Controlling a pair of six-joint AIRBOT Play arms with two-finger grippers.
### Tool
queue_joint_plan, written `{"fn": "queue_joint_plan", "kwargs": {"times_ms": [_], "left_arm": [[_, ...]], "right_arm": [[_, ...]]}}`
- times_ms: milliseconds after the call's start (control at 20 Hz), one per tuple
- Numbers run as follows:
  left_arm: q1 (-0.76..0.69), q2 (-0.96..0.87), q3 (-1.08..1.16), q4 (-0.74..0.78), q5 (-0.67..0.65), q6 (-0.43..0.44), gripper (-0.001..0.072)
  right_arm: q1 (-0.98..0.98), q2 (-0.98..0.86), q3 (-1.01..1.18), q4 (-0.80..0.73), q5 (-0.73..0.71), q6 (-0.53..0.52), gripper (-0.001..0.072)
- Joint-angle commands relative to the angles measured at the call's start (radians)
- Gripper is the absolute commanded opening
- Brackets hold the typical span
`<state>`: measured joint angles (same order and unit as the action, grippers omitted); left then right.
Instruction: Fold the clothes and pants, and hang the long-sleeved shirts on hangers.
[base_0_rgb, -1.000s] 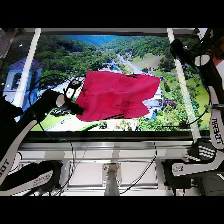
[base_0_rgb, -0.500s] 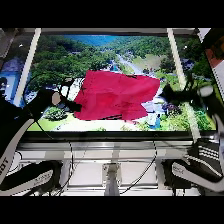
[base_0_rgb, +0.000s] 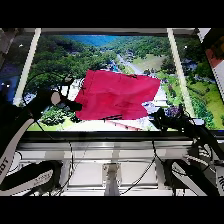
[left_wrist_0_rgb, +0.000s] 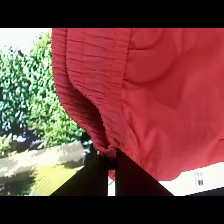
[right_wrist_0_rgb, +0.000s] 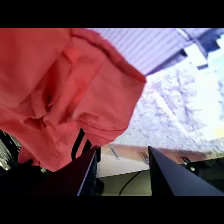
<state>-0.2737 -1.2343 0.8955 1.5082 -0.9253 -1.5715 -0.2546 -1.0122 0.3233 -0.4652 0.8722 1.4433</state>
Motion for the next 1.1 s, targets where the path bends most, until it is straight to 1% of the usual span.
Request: {"fn": "queue_joint_plan", "kwargs": {"times_ms": [0, 100, 250, 350, 550, 700, 750, 800, 850, 900, 950, 1050], "left_arm": [[0.0, 0.001, 0.0, -0.002, 0.001, 0.0, 0.0018], [0.0, 0.001, 0.0, -0.002, 0.001, 0.0, 0.0017], [0.0, 0.001, 0.0, -0.002, 0.001, 0.0, 0.0018], [0.0, 0.001, 0.0, -0.002, 0.002, 0.0, 0.0018], [0.0, 0.001, 0.0, -0.002, 0.001, 0.0, 0.0018], [0.0, 0.001, 0.0, -0.002, 0.002, 0.0, 0.0017], [0.0, 0.001, 0.0, -0.002, 0.002, 0.0, 0.0017], [0.0, 0.001, 0.0, -0.002, 0.002, 0.0, 0.0017], [0.0, 0.001, 0.0, -0.002, 0.005, 0.0, 0.0017], [0.0, 0.001, 0.0, -0.003, 0.018, -0.008, 0.0017], [0.001, 0.004, 0.0, -0.003, 0.044, -0.036, 0.0018], [0.001, 0.023, 0.001, -0.031, 0.117, -0.076, 0.0018]], "right_arm": [[0.0, -0.04, -0.022, 0.029, -0.027, 0.04, 0.0354], [0.0, -0.087, -0.02, 0.053, -0.029, 0.029, 0.0354], [0.0, -0.149, 0.003, 0.089, -0.037, -0.032, 0.0349], [0.003, -0.178, 0.034, 0.105, -0.057, -0.043, 0.0349], [0.085, -0.261, 0.114, 0.103, -0.101, -0.041, 0.0349], [0.161, -0.333, 0.145, 0.103, -0.147, -0.004, 0.0346], [0.183, -0.344, 0.146, 0.104, -0.171, 0.004, 0.0281], [0.195, -0.343, 0.146, 0.103, -0.174, 0.006, 0.0064], [0.195, -0.335, 0.146, 0.109, -0.158, 0.006, 0.0006], [0.195, -0.312, 0.146, 0.104, -0.142, 0.002, 0.0005], [0.195, -0.273, 0.146, 0.099, -0.129, 0.002, 0.0005], [0.195, -0.135, 0.146, 0.104, -0.111, 0.023, 0.0005]]}}
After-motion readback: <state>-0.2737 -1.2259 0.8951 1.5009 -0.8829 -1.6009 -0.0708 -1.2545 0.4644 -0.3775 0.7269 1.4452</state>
